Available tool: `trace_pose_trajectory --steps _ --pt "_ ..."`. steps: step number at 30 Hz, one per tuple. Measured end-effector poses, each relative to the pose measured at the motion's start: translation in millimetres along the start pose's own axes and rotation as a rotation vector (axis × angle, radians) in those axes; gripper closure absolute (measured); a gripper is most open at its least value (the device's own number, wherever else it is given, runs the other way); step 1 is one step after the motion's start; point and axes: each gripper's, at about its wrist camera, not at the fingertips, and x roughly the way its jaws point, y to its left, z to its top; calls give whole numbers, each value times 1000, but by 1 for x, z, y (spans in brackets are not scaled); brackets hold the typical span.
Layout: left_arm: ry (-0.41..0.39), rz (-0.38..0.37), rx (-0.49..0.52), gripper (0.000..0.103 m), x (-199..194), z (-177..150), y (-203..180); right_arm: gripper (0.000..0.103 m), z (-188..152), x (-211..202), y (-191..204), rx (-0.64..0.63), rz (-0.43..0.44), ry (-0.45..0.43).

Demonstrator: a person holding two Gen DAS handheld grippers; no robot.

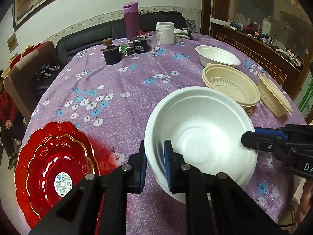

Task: Organize plates and bowls
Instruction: 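Carry the white foam plate with the left tool toward the red plate stack, then lower the white foam plate onto the red plates and open the left tool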

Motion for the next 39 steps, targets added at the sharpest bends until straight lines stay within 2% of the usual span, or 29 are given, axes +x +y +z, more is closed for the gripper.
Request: trace_pose_trajectory --steps 13,21,26,31,39 --pt "-65 21 -42 87 -30 4 22 84 12 -7 26 -58 13 -25" --pt "-103 82 -121 87 -57 -2 67 84 31 -6 69 -132 70 -38" --pt "-106 150 -186 87 -71 -18 106 84 38 17 107 -188 127 0" --pt "-56 200 -263 86 -68 -45 143 83 38 54 145 -229 180 73" --pt "6 196 -345 86 -54 -75 179 83 24 100 180 -278 186 166"
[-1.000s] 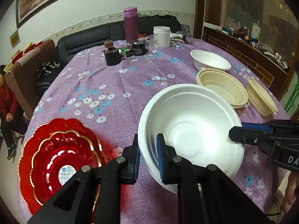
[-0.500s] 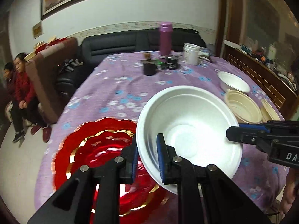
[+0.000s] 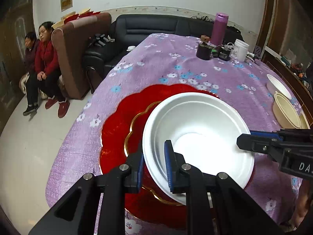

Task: Organize plates and bowls
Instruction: 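Lower the white foam plate onto the red plates and open the left tool, then grasp the beige plastic bowl rim with the left tool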

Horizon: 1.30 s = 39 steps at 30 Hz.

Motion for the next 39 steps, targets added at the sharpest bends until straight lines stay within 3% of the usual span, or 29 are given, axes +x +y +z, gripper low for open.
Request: trace_pose_trajectory --steps 14,16,19,23,28,32,39 --pt "9 13 -25 83 7 1 12 83 0 18 2 3 -15 30" --pt "5 11 -34 80 4 3 15 82 -1 15 2 5 -19 23" --pt "-15 8 -40 74 -4 7 17 71 1 7 -2 7 -19 6" --pt "-41 11 -28 71 -14 13 13 70 1 -9 -7 15 -6 -28" --pt "-58 -42 10 71 -28 24 -7 70 -4 -29 -23 48 17 -65" --pt "-53 -93 54 70 -35 30 -32 70 -8 -57 -55 108 1 -124" --pt "-33 -192 172 69 -39 38 -98 70 -22 -122 -156 274 -151 -214"
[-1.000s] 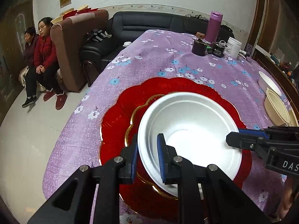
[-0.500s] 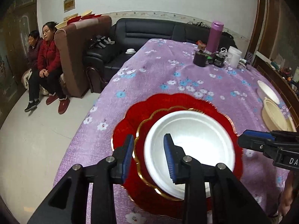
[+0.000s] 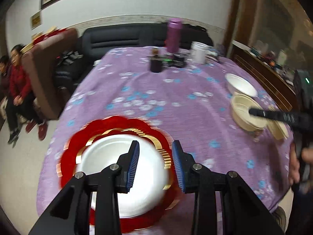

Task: Organize plates and bowls
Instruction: 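Grasp the beige plastic bowl rim with the left tool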

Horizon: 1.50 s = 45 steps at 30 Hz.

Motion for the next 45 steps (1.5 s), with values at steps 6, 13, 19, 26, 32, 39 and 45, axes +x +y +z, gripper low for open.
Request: trace_pose_trajectory --steps 6,13,19,26,32,39,45 --pt "34 -83 81 68 18 5 -53 71 40 -18 -89 100 -204 6" --pt "93 -150 117 68 36 4 -85 71 66 12 -162 206 -295 128" --pt "111 -147 117 68 42 1 -87 71 61 15 -150 207 -245 156" --pt "116 -144 107 68 44 2 -84 68 18 6 -81 173 -62 222" --pt "132 -153 82 68 51 7 -81 67 -15 -8 -34 44 49 232" --pt "172 -180 10 68 76 22 -76 67 -11 -18 -71 152 0 143" --pt "203 -159 -39 68 108 41 -76 67 -15 -19 -77 191 16 114"
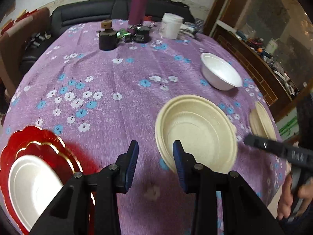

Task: Organize plates and bowls
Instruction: 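Grasp the beige plastic bowl rim with the left tool, then carry the beige bowl with the left tool toward the plate stack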

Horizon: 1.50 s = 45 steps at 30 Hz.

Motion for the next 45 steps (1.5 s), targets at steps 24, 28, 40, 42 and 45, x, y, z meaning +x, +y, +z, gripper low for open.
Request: trace_pose_trajectory --steps 24,28,40,42,45 --pt "-69 92 103 89 -4 -16 -17 86 -19 6 22 -31 23 -59" --pt "-101 111 103 88 -19 -22 -11 86 -21 4 33 -49 42 -60" --pt "-168 152 90 88 -55 -35 11 86 -25 5 68 -103 87 -44" --pt "-180 158 86 88 -63 -36 16 86 -24 6 75 -112 95 -40" --pt "-194 162 73 88 -77 -40 27 86 -24 8 86 -125 111 -29"
